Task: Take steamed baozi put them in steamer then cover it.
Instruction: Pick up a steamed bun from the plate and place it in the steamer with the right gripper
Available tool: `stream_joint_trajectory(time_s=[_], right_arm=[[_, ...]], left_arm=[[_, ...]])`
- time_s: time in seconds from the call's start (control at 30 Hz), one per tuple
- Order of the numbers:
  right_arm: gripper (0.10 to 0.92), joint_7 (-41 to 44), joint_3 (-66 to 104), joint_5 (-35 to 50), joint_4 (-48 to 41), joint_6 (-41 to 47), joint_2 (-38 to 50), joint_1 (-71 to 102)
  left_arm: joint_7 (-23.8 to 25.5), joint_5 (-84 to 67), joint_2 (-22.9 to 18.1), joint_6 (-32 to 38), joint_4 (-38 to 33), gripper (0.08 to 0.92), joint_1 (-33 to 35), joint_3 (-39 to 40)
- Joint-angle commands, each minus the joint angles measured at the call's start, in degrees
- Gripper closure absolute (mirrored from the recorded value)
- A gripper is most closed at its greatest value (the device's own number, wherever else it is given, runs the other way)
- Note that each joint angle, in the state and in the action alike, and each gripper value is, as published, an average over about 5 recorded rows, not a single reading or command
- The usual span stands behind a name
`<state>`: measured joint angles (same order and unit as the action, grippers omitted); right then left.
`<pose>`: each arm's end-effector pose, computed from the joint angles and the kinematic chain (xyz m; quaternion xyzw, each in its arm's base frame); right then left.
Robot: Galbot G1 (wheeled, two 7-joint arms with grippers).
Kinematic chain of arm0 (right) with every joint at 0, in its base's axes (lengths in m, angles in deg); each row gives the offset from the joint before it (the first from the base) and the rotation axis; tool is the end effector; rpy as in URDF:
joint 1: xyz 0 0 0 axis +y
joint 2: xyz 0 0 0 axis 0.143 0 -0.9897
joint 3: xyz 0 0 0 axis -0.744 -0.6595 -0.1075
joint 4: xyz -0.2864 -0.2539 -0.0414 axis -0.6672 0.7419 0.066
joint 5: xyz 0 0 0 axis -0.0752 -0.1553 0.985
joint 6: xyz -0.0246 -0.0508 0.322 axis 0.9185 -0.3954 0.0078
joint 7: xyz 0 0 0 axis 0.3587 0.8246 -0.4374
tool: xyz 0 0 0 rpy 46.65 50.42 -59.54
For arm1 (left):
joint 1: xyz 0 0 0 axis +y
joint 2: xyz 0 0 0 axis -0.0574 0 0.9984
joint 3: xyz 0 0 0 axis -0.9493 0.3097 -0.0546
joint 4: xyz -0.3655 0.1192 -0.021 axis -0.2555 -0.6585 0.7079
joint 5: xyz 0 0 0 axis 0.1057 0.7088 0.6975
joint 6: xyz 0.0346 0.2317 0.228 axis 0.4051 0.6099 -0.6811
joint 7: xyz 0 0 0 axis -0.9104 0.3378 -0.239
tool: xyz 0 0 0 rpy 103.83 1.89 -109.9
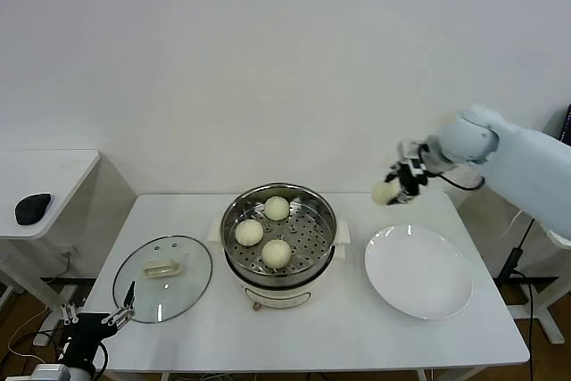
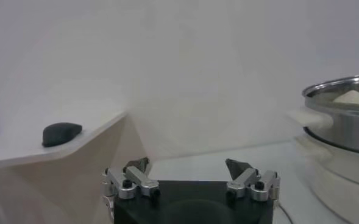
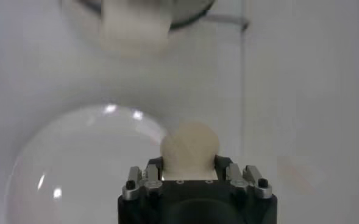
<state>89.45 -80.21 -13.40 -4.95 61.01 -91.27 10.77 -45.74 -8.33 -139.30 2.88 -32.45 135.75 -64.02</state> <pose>0.5290 -0.0982 -0.0205 0.4685 -0.6149 0.5561 0.3052 0.0812 0.1714 -0.3189 0.0448 -0.9913 -0.0987 0.0751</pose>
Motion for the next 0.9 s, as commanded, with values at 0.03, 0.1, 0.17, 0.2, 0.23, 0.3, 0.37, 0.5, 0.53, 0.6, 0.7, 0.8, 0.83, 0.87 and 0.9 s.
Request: stream_joint_trajectory(time_s=[0.03, 0.1, 0.17, 0.2, 0.23, 0.3, 0.37, 0.5, 0.53, 0.6, 0.7, 0.8, 0.83, 0.87, 0.9], right_arm=[[0.483, -8.36, -10.94, 17.54, 1.97, 11.65, -13.05, -9.72], [0.482, -10.0, -11.25, 19.18, 2.04, 13.38, -14.61, -8.23], [0.482, -11.36, -11.57, 19.99, 1.8, 14.49, -16.0, -6.74], [0.482, -12.01, -11.63, 20.25, 1.54, 14.98, -16.7, -5.94], [0.482, -12.6, -11.63, 20.37, 1.21, 15.4, -17.35, -5.08], [0.482, -13.76, -11.62, 20.49, 0.47, 16.05, -18.6, -3.38], [0.482, -14.61, -11.74, 20.24, -0.09, 16.4, -19.42, -1.98], [0.482, -15.27, -12.36, 18.07, -1.29, 16.49, -20.14, -0.36], [0.482, -15.3, -12.51, 17.41, -1.72, 16.48, -20.2, -0.03], [0.482, -15.3, -12.63, 16.39, -2.55, 16.46, -20.26, 0.63], [0.482, -15.42, -12.37, 15.63, -3.3, 16.43, -20.2, 1.83], [0.482, -15.66, -11.92, 15.1, -3.45, 16.43, -20.08, 2.93], [0.482, -15.76, -11.74, 15.02, -3.45, 16.43, -20.04, 3.25], [0.482, -15.83, -11.61, 15.03, -3.45, 16.43, -20.01, 3.48], [0.482, -15.88, -11.48, 15.07, -3.45, 16.42, -19.99, 3.71]], left_arm=[[0.02, 0.67, 0.08, 0.24, 0.07, 0.177, -0.04, 0.1], [0.03, 0.78, 0.0, 0.32, 0.1, 0.177, 0.06, 0.11], [0.03, 0.83, -0.05, 0.41, 0.18, 0.177, 0.1, 0.09], [0.02, 0.85, -0.06, 0.45, 0.24, 0.177, 0.09, 0.06], [0.01, 0.85, -0.07, 0.49, 0.32, 0.177, 0.06, 0.03], [0.01, 0.88, -0.09, 0.57, 0.5, 0.177, 0.0, -0.01], [-0.01, 1.04, -0.18, 0.68, 0.69, 0.177, -0.07, 0.01], [0.01, 1.95, -0.48, 1.35, 1.29, 0.177, -0.2, 0.13], [0.02, 2.09, -0.5, 1.51, 1.45, 0.177, -0.2, 0.18], [0.01, 2.13, -0.5, 1.67, 1.69, 0.177, -0.19, 0.27], [0.02, 2.13, -0.51, 1.76, 1.83, 0.177, -0.27, 0.32], [0.02, 2.16, -0.53, 1.79, 1.86, 0.177, -0.37, 0.42], [0.02, 2.18, -0.56, 1.8, 1.87, 0.177, -0.4, 0.46], [0.01, 2.25, -0.61, 1.83, 1.87, 0.177, -0.42, 0.49], [0.01, 2.34, -0.66, 1.87, 1.88, 0.177, -0.42, 0.51]])
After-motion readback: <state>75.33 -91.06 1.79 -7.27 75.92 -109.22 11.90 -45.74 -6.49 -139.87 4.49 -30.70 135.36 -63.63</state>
